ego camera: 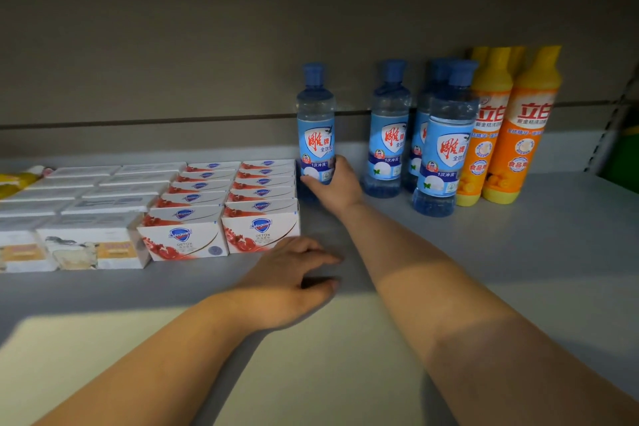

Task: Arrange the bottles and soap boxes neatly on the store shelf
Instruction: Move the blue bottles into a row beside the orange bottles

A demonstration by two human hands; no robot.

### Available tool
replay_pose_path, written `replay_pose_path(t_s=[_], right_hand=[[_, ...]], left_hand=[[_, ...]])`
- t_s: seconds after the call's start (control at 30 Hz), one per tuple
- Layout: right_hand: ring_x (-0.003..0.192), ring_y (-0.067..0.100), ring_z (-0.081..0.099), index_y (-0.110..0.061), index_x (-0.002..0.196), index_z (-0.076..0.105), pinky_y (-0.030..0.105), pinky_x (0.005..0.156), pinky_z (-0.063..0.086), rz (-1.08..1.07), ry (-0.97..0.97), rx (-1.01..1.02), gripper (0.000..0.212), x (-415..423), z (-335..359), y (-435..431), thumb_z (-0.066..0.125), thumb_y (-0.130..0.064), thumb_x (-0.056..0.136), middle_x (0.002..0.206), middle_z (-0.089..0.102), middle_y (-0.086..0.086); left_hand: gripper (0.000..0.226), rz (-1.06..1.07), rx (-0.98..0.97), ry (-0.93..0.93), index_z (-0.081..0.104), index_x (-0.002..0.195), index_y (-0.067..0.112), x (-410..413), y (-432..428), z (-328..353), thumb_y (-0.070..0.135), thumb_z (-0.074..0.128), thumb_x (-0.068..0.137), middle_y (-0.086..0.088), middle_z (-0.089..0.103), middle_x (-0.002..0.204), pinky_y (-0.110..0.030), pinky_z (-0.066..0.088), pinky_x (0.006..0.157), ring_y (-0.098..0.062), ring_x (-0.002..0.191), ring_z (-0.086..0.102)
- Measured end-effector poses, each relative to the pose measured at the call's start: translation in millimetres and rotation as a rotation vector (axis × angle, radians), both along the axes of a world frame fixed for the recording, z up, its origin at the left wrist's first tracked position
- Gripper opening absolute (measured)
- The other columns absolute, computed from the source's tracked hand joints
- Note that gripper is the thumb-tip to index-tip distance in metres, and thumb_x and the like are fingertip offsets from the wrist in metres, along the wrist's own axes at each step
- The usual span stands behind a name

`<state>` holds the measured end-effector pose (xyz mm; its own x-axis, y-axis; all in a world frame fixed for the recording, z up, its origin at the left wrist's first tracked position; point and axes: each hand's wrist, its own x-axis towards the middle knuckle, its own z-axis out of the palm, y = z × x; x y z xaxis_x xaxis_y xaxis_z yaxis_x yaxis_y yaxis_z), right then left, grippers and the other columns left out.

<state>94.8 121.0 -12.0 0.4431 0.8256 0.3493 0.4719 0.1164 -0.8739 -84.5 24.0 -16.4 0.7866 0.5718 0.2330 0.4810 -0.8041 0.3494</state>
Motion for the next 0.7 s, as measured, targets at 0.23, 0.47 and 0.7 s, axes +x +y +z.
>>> replay_pose_path(t_s=[0.23, 0.47, 0.7], right_hand=[[0.104, 0.015, 0.058, -0.014, 0.117, 0.048, 0.024, 0.082, 0.042, -0.088, 0.068, -0.019, 0.052, 4.1, -4.4, -52.7, 0.076, -0.027, 0.075, 0.118, 0.059, 0.003], [0.102, 0.007, 0.058, -0.021, 0.116, 0.048, 0.005, 0.077, 0.042, -0.002, 0.132, 0.096, 0.051, -9.4, 0.4, -121.4, 0.077, -0.014, 0.074, 0.114, 0.059, -0.006], [0.107, 0.012, 0.059, -0.018, 0.117, 0.052, 0.021, 0.090, 0.047, 0.079, 0.032, 0.110, 0.052, -24.3, 3.6, -164.7, 0.078, -0.014, 0.073, 0.120, 0.061, 0.000]], left_hand=[[0.039, 0.012, -0.058, -0.012, 0.056, 0.129, 0.026, -0.4, -3.9, 5.8, 0.033, 0.059, 0.091, 0.008, 0.048, 0.131, -0.013, 0.024, 0.105, -0.005, 0.125, 0.038], [0.051, 0.166, -0.386, -0.470, 0.044, 0.136, 0.022, -3.3, -10.6, 24.5, 0.014, 0.062, 0.089, 0.005, 0.067, 0.096, -0.014, 0.045, 0.079, -0.003, 0.090, 0.060], [0.077, 0.079, -0.621, -0.910, 0.028, 0.140, 0.038, -4.2, -20.1, 41.2, 0.016, 0.072, 0.080, 0.013, 0.052, 0.119, -0.015, 0.047, 0.073, 0.008, 0.103, 0.054]])
